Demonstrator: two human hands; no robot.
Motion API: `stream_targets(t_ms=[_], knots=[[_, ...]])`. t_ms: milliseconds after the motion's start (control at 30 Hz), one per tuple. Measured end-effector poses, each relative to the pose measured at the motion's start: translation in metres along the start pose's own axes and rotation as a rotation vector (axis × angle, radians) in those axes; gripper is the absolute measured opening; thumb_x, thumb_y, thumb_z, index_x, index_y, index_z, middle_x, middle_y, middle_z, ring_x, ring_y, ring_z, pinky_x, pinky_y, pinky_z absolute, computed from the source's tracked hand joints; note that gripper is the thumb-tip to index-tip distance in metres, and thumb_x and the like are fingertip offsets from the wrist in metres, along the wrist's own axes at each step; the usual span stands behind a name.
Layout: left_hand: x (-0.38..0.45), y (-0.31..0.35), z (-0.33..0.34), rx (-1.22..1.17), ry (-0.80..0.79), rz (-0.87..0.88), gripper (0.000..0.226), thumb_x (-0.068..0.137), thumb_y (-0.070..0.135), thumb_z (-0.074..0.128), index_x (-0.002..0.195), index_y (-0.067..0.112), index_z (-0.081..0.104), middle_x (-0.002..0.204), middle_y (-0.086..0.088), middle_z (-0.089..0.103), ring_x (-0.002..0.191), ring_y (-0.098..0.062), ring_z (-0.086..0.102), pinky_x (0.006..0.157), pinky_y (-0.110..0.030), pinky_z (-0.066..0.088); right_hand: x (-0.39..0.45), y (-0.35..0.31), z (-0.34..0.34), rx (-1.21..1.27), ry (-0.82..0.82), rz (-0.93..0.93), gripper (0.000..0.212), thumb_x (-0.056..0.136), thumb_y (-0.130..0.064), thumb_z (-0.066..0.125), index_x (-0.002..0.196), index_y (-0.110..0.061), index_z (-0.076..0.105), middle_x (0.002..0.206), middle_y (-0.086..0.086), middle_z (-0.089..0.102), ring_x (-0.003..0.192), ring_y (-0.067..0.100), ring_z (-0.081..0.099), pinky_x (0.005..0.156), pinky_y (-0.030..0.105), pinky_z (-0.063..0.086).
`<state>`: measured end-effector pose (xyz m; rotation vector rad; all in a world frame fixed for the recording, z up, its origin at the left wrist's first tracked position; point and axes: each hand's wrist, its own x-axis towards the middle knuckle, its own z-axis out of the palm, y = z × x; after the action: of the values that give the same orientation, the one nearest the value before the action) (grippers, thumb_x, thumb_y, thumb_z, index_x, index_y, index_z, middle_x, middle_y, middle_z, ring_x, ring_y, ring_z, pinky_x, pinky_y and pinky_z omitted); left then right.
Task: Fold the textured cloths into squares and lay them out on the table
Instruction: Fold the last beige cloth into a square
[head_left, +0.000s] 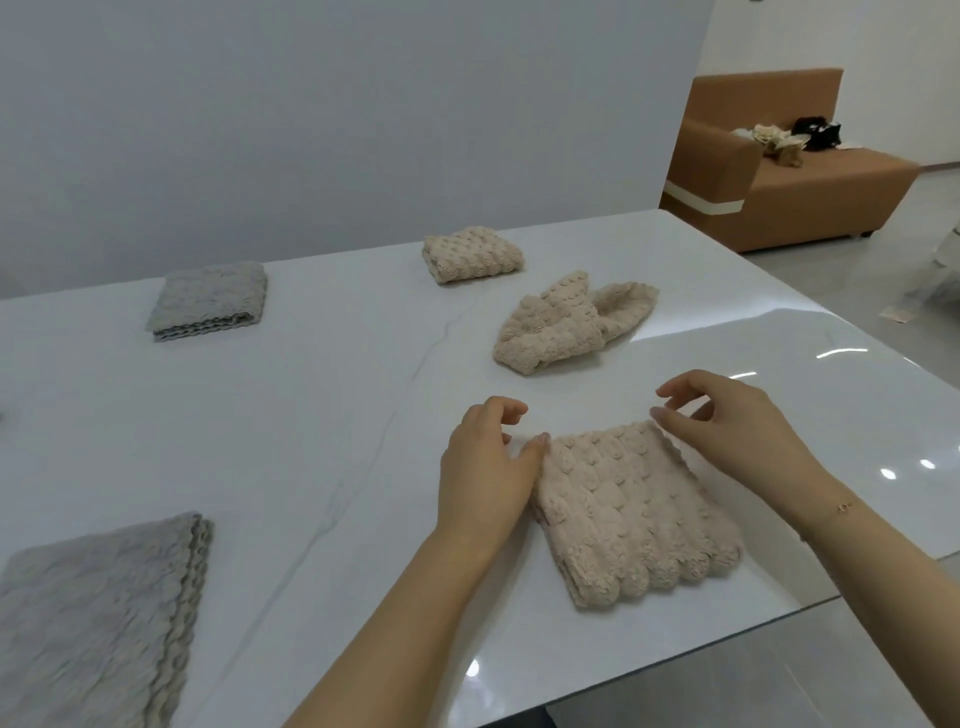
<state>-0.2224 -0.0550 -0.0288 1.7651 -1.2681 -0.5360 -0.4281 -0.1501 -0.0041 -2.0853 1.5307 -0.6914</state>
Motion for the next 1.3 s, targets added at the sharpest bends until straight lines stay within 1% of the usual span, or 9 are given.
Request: stream_targets(t_ms=[200,300,467,600,767,933,1000,1100,1300], knots=[[0.05,0.014,-0.018,0.059,0.004,0.027,0.016,0.087,0.025,0.063,0.103,0.023,0.061,0.107,0.01,0.06,0.089,-0.007,0.06,0.082,-0.027,0.05,0.075,-0.022,0.011,0.043,-0.005,-0.057,0.018,0.086,-0.029,0.064,0.1,-0.018,0.065,0.103,-0.003,0.065,0.084,0.011,0.058,0.072,0.025,0.047],[0.066,0.014,-0.03,0.099,-0.019,0.051,0.009,0.088,0.021,0.062,0.097,0.022,0.063,0.102,0.011,0.063,0.086,-0.005,0.06,0.079,-0.024,0.049,0.108,-0.036,0.027,-0.08,0.016,-0.142,0.037,0.085,-0.036,0.063,0.116,-0.015,0.059,0.119,0.001,0.059,0.1,0.017,0.057,0.084,0.032,0.048],[0.078,-0.002,-0.049,0.136,-0.027,0.02,0.009,0.088,0.021,0.061,0.096,0.021,0.065,0.098,0.012,0.065,0.083,-0.003,0.06,0.074,-0.02,0.047,0.14,-0.053,0.059,-0.269,-0.148,-0.135,0.066,0.08,-0.045,0.067,0.133,-0.014,0.045,0.133,0.01,0.046,0.118,0.026,0.048,0.094,0.032,0.037],[0.081,-0.014,-0.065,0.103,-0.021,-0.008,0.009,0.087,0.02,0.061,0.095,0.021,0.066,0.096,0.011,0.066,0.08,-0.003,0.061,0.071,-0.018,0.046,0.149,-0.056,0.08,-0.295,-0.132,-0.125,0.055,0.084,-0.035,0.064,0.131,-0.012,0.049,0.128,0.012,0.053,0.115,0.027,0.051,0.087,0.031,0.04],[0.077,-0.027,-0.094,0.043,0.003,-0.007,0.009,0.087,0.018,0.062,0.094,0.022,0.066,0.09,0.012,0.066,0.074,-0.001,0.06,0.06,-0.006,0.043,0.147,-0.056,0.093,-0.202,-0.023,-0.225,0.027,0.087,-0.018,0.063,0.111,-0.008,0.061,0.109,0.012,0.062,0.097,0.025,0.056,0.072,0.026,0.035],[0.067,-0.048,-0.14,0.011,0.056,-0.023,0.009,0.086,0.017,0.065,0.092,0.023,0.067,0.088,0.012,0.068,0.074,0.004,0.058,0.059,-0.003,0.042,0.137,-0.088,0.1,0.076,-0.198,-0.369,0.02,0.081,-0.021,0.072,0.1,-0.019,0.065,0.096,0.0,0.065,0.088,0.017,0.056,0.076,0.026,0.043],[0.065,-0.057,-0.161,-0.009,0.108,-0.047,0.009,0.086,0.016,0.065,0.093,0.022,0.067,0.089,0.011,0.068,0.074,0.001,0.06,0.059,-0.003,0.042,0.131,-0.114,0.11,0.125,-0.258,-0.461,0.02,0.081,-0.021,0.073,0.099,-0.023,0.064,0.097,-0.006,0.063,0.09,0.009,0.056,0.08,0.021,0.044],[0.067,-0.071,-0.19,-0.086,0.21,-0.102,0.011,0.087,0.016,0.065,0.096,0.021,0.067,0.091,0.01,0.069,0.081,-0.008,0.063,0.064,-0.01,0.044,0.122,-0.154,0.132,0.166,-0.32,-0.578,0.02,0.082,-0.019,0.072,0.099,-0.025,0.063,0.091,-0.02,0.057,0.084,-0.004,0.053,0.072,0.011,0.039],[0.063,-0.123,-0.204,-0.248,0.392,-0.222,0.011,0.089,0.018,0.063,0.099,0.021,0.064,0.097,0.008,0.066,0.096,-0.014,0.063,0.078,-0.021,0.048,0.109,-0.187,0.173,0.114,-0.385,-0.768,0.022,0.082,-0.021,0.072,0.103,-0.023,0.064,0.098,-0.009,0.063,0.09,0.006,0.055,0.08,0.017,0.043]])
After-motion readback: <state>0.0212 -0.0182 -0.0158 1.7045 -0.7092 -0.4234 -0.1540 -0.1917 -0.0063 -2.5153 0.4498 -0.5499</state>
